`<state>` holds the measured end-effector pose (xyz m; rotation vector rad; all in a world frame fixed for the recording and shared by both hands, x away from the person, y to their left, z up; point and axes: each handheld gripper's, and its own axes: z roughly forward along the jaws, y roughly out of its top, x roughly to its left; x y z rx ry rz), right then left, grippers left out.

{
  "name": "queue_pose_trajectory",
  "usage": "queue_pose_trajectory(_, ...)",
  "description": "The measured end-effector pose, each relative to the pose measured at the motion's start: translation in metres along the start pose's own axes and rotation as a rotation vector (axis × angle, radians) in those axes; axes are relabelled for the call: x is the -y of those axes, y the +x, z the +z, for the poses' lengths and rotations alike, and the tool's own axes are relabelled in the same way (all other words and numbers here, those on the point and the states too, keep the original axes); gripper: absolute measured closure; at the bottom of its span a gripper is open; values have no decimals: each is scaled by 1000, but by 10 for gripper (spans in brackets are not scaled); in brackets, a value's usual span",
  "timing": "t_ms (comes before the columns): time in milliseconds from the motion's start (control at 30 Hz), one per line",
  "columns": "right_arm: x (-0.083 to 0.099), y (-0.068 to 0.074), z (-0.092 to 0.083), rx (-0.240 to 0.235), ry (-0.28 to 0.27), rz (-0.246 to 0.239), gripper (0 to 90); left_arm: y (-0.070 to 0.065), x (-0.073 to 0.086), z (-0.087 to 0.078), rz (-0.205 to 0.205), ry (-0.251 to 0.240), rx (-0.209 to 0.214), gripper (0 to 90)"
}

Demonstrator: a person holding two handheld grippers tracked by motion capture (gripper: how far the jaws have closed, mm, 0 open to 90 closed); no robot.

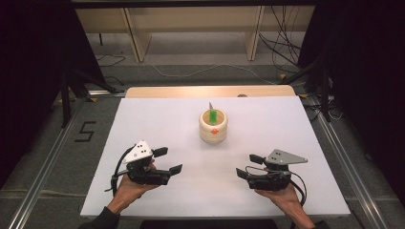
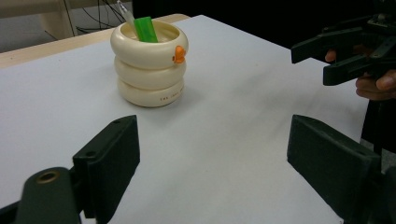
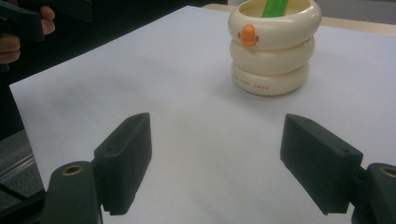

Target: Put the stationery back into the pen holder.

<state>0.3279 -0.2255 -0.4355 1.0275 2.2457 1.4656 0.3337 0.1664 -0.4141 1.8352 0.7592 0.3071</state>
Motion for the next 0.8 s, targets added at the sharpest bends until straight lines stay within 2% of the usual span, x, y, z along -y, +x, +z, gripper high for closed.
queue_pose_trajectory(300,2,-1,0,4,5,4,252,-2,10,-4,-5,3,-11,157)
queue_pose_trajectory(800,2,-4,-2,11,-3,8,247,4,10,-5,-30,-7,-15,157)
